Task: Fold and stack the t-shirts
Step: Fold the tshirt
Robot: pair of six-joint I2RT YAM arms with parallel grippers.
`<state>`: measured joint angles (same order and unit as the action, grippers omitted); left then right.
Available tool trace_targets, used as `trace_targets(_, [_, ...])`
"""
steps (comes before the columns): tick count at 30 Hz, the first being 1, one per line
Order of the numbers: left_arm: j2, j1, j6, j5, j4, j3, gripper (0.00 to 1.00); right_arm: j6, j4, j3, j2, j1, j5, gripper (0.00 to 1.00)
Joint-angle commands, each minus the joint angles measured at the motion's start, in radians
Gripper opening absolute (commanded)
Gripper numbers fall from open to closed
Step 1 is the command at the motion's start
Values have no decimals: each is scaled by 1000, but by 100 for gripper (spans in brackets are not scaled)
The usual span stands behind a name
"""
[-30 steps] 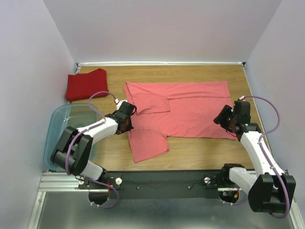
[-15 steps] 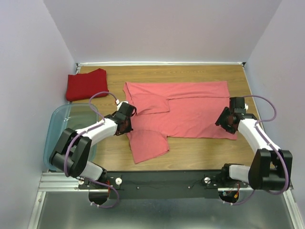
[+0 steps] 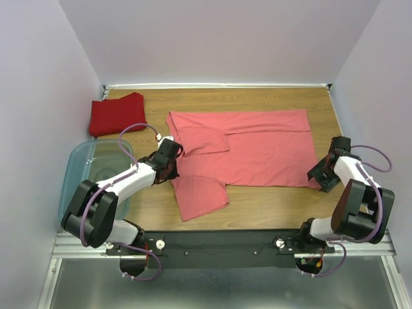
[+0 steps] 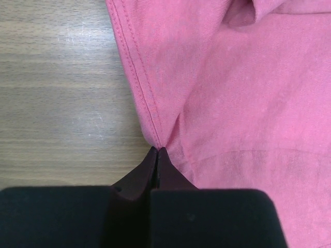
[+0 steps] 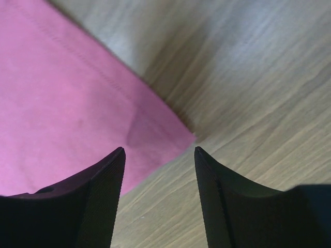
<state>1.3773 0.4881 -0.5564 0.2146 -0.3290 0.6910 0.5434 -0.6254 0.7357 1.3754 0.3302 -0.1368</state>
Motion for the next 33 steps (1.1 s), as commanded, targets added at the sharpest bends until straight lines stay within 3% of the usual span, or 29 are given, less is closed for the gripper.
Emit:
trace_targets(1, [-35,20,6,17,-5,-13,0,1,-27,-9,17,69,32,62])
trace_targets(14, [-30,40,1,19,-5,-8,0,-42,-20,-12,71,125,105,54])
trace_targets(20, [-29,41,3,34,-15,-5,0,-54,10,-30,86,152,118,38])
trace_targets(24, [-29,40,3,28,-12,-5,0,-59,23,-47,85,158,120,22])
trace_targets(27, [-30,41,3,32,-15,-4,0,-63,24,-38,77,165,117,3])
trace_targets(33, [-47,30,4,32,-27,2,0,-51,20,13,19,167,169,0])
